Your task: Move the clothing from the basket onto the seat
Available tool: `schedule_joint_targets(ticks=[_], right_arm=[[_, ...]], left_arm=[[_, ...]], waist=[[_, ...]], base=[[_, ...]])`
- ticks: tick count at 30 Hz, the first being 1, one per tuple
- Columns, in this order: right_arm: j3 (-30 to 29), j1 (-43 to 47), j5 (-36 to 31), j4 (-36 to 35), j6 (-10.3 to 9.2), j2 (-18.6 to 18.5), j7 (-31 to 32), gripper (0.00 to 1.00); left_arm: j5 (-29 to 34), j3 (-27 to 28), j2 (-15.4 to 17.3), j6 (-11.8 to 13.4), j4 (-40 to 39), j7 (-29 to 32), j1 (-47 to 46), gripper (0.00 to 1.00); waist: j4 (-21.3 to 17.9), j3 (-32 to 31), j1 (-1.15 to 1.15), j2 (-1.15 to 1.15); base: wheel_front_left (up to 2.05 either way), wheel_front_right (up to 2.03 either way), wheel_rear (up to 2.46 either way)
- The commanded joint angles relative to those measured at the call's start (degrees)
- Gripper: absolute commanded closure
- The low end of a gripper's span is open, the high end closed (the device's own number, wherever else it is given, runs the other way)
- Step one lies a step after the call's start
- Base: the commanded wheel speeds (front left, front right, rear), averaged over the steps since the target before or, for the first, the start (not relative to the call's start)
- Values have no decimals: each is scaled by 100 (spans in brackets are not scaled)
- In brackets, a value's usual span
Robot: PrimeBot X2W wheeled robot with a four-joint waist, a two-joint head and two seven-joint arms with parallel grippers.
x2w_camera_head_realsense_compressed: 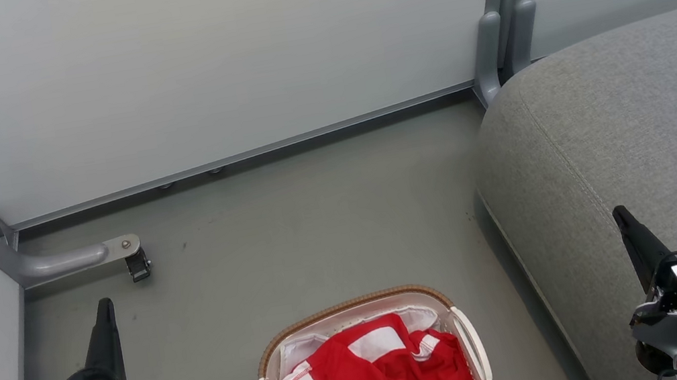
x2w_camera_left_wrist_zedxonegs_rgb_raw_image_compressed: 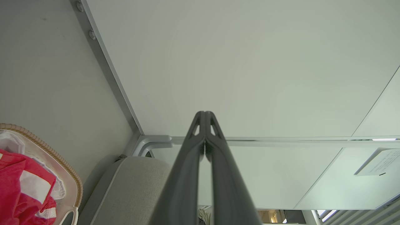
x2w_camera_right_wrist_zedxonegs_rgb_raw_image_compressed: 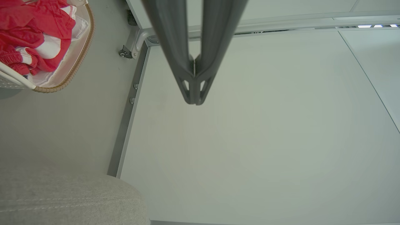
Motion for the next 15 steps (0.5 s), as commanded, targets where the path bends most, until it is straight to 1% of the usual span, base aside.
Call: schedule_joint_targets(ticks=[1,15], right_arm=[[-2,25,9,-20,0,-20,1,100],[-2,25,9,-20,0,-20,1,100]], left_arm=[[-16,10,25,-25,-8,14,-62,100],[-16,10,25,-25,-8,14,-62,100]], waist=[[0,0,0,0],[0,0,0,0]], base=[[0,0,0],[0,0,0]])
